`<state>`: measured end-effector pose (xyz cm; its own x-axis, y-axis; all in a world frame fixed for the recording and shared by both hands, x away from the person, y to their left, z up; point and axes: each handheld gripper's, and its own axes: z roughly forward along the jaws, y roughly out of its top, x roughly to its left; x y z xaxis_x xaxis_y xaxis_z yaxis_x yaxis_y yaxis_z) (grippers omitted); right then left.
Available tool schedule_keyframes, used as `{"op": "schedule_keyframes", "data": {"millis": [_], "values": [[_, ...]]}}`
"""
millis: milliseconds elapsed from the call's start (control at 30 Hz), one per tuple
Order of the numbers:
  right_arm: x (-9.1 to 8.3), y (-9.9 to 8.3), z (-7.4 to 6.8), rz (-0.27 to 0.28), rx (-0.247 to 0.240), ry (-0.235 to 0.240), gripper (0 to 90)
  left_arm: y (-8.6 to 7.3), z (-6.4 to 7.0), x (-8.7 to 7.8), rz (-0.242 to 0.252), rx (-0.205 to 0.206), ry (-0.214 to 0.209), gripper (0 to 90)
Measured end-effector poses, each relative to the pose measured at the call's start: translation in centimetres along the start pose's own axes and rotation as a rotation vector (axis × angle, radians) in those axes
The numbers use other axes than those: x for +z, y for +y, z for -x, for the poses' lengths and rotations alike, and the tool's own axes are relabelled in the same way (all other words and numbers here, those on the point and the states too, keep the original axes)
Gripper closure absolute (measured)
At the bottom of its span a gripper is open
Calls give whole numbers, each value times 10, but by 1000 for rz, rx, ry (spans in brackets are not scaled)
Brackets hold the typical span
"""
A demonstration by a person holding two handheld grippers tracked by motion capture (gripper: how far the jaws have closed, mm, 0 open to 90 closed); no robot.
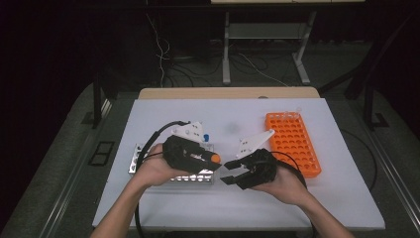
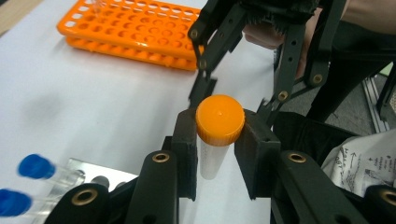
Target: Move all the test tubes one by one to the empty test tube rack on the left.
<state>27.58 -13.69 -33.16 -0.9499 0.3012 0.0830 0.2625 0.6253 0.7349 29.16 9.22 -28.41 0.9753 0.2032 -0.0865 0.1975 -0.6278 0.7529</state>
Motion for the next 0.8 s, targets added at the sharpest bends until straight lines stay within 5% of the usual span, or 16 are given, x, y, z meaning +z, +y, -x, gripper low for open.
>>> {"op": "schedule_keyframes", "data": {"millis": [400, 800], "values": [[-26, -33, 5, 84, 139, -75, 6, 0, -10, -34, 31, -35, 66, 691], [-41, -73, 8, 132, 240, -89, 1, -8, -29, -62, 2, -73, 156, 691]]}}
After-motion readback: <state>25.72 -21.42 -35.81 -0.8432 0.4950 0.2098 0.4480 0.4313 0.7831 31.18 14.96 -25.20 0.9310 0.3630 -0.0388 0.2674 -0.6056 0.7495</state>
